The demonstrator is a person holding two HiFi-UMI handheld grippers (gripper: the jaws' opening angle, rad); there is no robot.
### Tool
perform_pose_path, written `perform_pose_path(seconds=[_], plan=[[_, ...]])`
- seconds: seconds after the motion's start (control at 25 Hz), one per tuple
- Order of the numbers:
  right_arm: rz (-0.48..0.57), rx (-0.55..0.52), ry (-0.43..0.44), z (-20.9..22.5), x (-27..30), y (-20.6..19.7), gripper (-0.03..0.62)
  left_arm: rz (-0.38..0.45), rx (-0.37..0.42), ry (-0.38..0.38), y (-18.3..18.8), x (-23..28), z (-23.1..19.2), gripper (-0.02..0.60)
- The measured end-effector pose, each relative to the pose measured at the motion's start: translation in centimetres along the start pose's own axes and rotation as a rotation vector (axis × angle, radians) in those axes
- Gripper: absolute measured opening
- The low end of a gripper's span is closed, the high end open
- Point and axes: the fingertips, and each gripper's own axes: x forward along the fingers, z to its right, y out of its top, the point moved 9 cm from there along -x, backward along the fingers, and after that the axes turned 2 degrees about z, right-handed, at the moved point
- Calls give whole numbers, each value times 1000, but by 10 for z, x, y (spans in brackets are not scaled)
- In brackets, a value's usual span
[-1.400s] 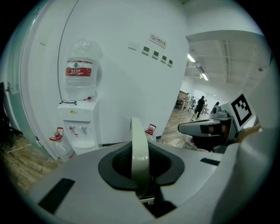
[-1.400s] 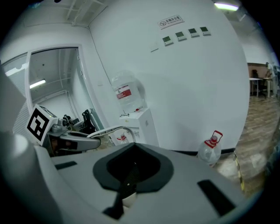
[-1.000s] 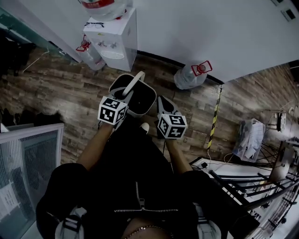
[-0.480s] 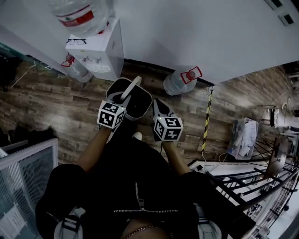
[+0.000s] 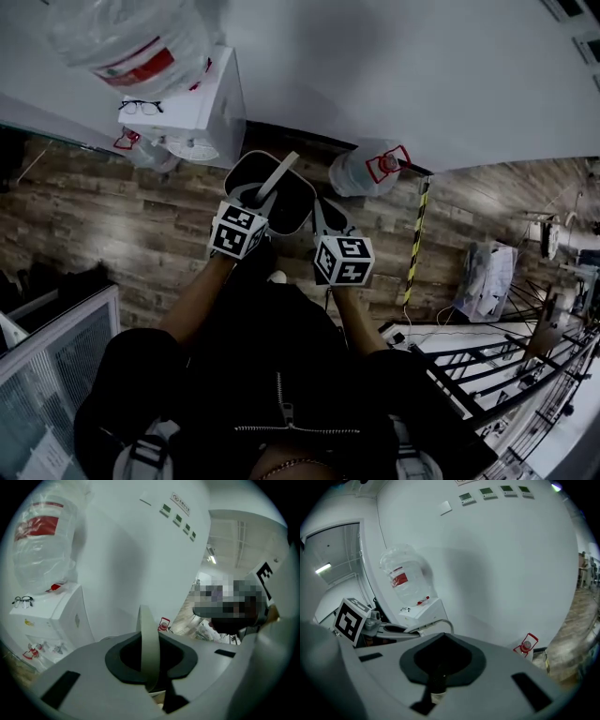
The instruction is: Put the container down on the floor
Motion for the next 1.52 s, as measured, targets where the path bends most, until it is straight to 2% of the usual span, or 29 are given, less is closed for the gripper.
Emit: perform_pose_path(seconds=[0.36,0.56,0.64,0.72,0.84,0.96,1.12,1.36,1.52], plan=[[-16,59,-42,24,43,16,11,-38,-12,-20,9,56,-43,60],[-49,93,-37,40,57,2,11,-89,-33,-7,0,90,-62,60],[-27,100,-40,48,66,-3,11,-100,-47,1,-4,106,-72,60],[-10,99,-27,58,76,-8,11,-111,-63,6,-9,125,-80,60],[-58,107,18,76,100,-19,11,-117,-82,21,-16,155,-92,60],[-119,135,53,86,117,-42,11,-148,-113,42,-38,172,-99,58],[-131,143,76,108,151,-64,11,-171,-146,49,-63,218,-121,57],[-113,160,80,132,190,-103,11,-216,-215,67,-115,267,-159,57],[-140,184,46,155,214,-136,11,-230,-242,86,-146,300,-183,56]])
